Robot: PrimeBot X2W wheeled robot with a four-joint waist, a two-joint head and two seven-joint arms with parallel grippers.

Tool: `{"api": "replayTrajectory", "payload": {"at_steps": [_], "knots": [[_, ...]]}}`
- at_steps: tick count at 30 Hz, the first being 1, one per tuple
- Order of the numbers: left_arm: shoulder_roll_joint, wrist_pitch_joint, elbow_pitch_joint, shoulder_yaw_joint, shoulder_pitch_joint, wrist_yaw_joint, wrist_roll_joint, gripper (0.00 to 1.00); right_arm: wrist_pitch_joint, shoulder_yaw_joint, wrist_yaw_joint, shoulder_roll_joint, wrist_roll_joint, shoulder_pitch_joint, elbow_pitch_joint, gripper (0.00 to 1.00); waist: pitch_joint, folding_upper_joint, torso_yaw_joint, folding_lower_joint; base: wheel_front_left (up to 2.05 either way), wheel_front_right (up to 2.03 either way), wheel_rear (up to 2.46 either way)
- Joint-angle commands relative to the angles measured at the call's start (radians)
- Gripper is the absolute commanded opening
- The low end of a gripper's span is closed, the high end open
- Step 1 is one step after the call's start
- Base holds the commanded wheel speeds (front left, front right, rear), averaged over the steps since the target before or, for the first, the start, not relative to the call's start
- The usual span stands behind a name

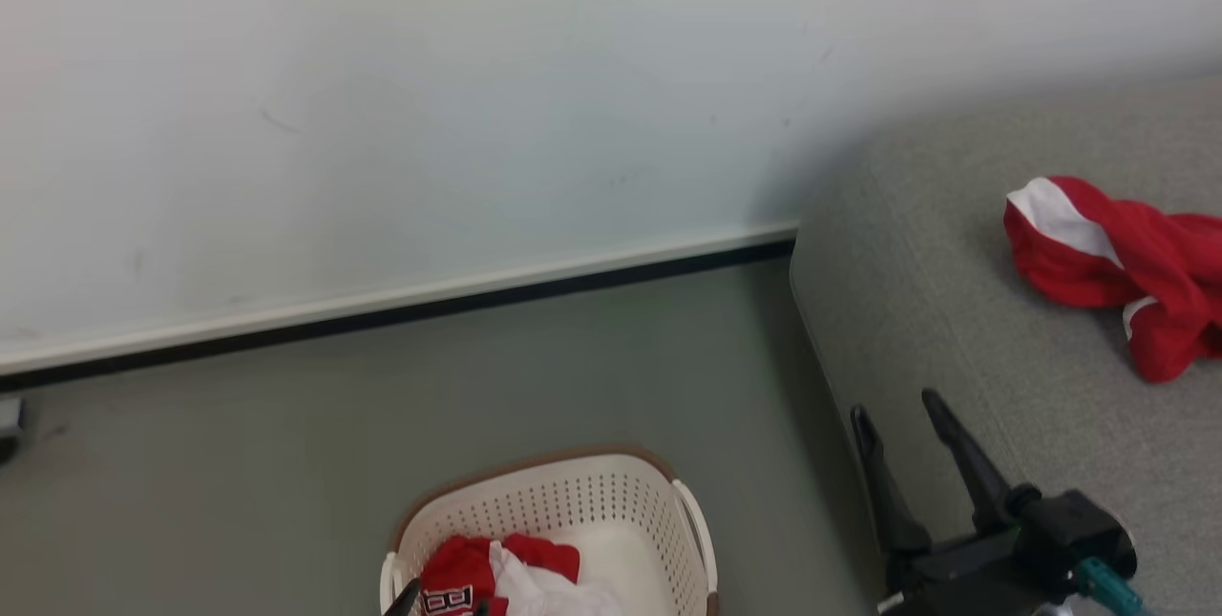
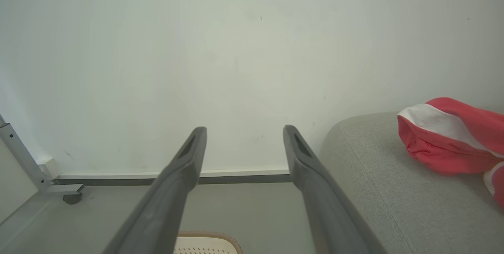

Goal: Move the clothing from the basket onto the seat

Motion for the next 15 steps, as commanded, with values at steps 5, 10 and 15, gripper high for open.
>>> {"api": "replayTrajectory", "payload": {"at_steps": [5,10,15], "knots": [[0.018,-0.004,0.134,-0.067,-0.144,-0.013,-0.002,1.0,-0.002,0.006,0.0,-0.011,0.0,-0.098,-0.048,1.0,0.163,0.0,-0.032,-0.0001,0.0,0.0,0.0],[0.033,-0.004,0.244,-0.126,-0.281,-0.015,0.009,1.0,-0.002,0.019,0.0,-0.018,-0.003,-0.203,-0.104,1.0,0.273,0.0,-0.06,-0.0001,0.0,0.0,0.0],[0.063,-0.004,0.396,-0.197,-0.421,-0.016,0.012,1.0,-0.002,0.039,0.0,-0.021,-0.009,-0.295,-0.157,1.0,0.375,0.0,-0.09,-0.0001,0.0,0.0,0.0]]}}
